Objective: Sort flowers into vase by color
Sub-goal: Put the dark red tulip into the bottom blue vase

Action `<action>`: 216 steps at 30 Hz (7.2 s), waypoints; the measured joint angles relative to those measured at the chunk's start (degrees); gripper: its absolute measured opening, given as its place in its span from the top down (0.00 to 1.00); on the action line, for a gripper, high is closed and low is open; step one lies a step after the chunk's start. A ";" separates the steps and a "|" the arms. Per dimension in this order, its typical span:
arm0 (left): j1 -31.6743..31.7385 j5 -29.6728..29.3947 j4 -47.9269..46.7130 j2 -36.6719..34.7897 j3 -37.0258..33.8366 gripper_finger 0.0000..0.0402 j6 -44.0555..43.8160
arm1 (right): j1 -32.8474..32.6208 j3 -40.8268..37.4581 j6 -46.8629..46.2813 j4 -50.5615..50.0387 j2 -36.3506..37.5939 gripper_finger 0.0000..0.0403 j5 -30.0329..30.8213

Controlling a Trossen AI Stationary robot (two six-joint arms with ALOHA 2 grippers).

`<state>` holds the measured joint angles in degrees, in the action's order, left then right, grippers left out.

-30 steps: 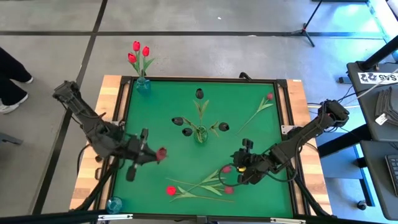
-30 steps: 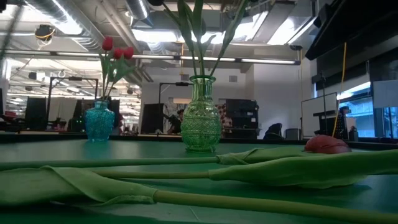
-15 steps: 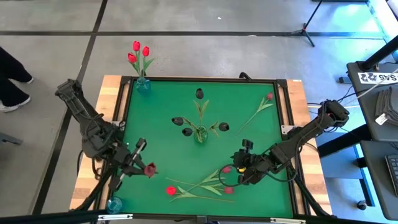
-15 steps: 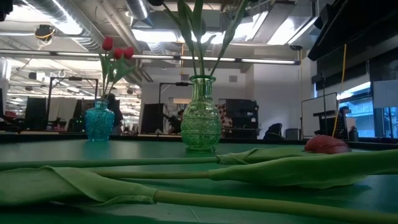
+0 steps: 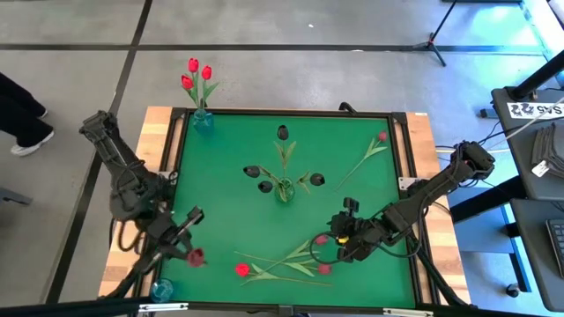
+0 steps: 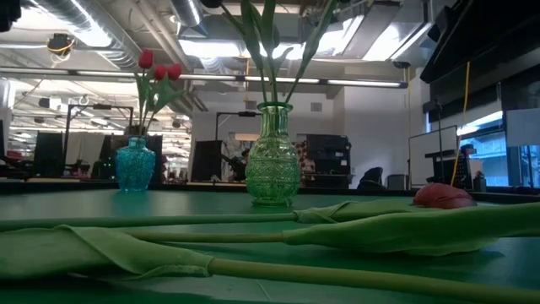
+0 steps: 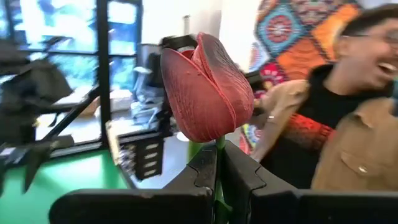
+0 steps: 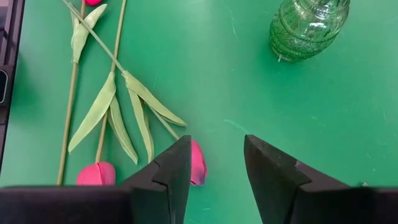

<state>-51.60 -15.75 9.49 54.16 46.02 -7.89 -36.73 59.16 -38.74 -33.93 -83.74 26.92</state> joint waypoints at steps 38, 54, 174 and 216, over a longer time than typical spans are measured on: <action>-19.66 -9.79 -10.02 -6.13 -0.04 0.98 -21.74 | -0.04 5.33 -9.08 -2.67 0.44 0.63 3.52; -21.46 -8.66 -8.38 -2.25 -0.04 0.98 -14.19 | -7.30 5.25 -23.55 -2.00 0.08 0.63 13.01; 23.30 -11.80 5.27 39.56 -4.07 0.58 -27.52 | -4.08 5.27 -10.29 -1.11 -11.32 0.53 22.69; 21.62 -10.85 16.25 67.98 13.09 0.76 -33.74 | -16.87 5.29 -33.43 7.69 -16.37 0.53 24.85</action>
<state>-29.98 -26.60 25.74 122.14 59.11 -41.63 -53.60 64.45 -72.17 -26.25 -100.12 51.77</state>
